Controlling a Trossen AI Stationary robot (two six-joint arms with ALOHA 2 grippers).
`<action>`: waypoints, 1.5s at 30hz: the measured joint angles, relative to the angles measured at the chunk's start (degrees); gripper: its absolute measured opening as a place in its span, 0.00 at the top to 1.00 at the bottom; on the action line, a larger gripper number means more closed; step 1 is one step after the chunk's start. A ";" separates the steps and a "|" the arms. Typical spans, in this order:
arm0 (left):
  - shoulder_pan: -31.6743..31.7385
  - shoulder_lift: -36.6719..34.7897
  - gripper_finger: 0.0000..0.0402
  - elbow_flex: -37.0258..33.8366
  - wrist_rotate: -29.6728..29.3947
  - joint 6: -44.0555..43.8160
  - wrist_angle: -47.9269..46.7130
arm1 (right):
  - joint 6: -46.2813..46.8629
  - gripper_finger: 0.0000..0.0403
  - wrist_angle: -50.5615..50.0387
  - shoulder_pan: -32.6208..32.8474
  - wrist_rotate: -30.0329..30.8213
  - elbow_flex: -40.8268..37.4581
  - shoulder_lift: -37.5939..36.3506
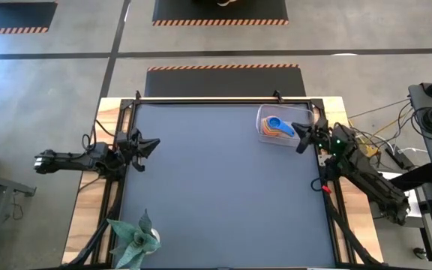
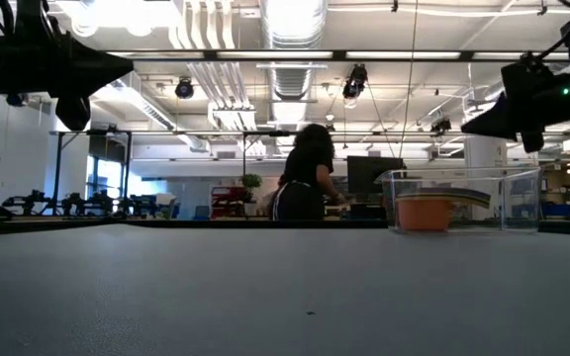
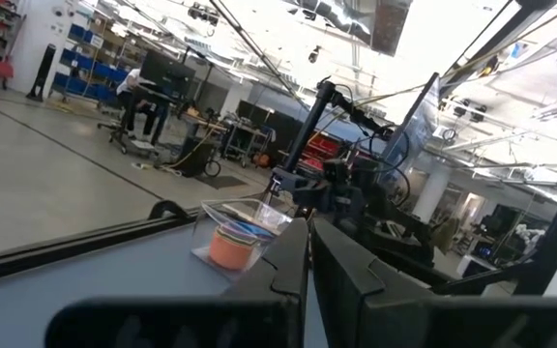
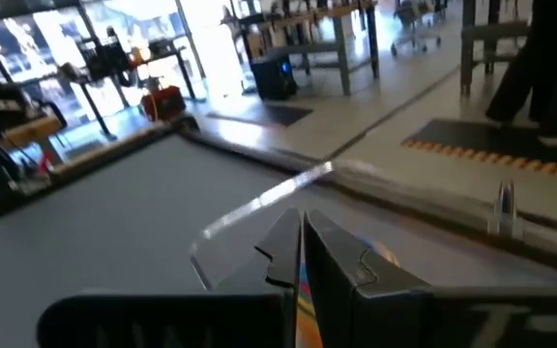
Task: Nest measuring cups in basket
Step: Return to Home Position
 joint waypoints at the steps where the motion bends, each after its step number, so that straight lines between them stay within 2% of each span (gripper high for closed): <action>1: 0.00 0.00 1.00 -0.03 0.01 0.05 0.00 | -0.01 0.98 -0.12 0.00 0.00 -0.69 0.00; 17: 0.07 -0.35 1.00 -0.09 0.00 -1.75 -3.73 | -2.59 0.98 3.79 0.00 -0.30 -2.54 -0.04; 27: 0.07 -0.42 1.00 0.68 -0.01 -0.12 -2.93 | -7.46 0.98 -0.25 0.00 -1.48 3.50 -2.56; 36: 0.07 -0.42 1.00 -0.09 -0.04 -1.71 -3.24 | -2.62 0.98 -1.66 0.02 -3.49 -1.07 -2.61; 45: 0.07 -0.42 1.00 1.25 0.46 -0.14 -1.96 | -4.23 0.98 -0.65 0.02 -3.41 -1.45 -2.16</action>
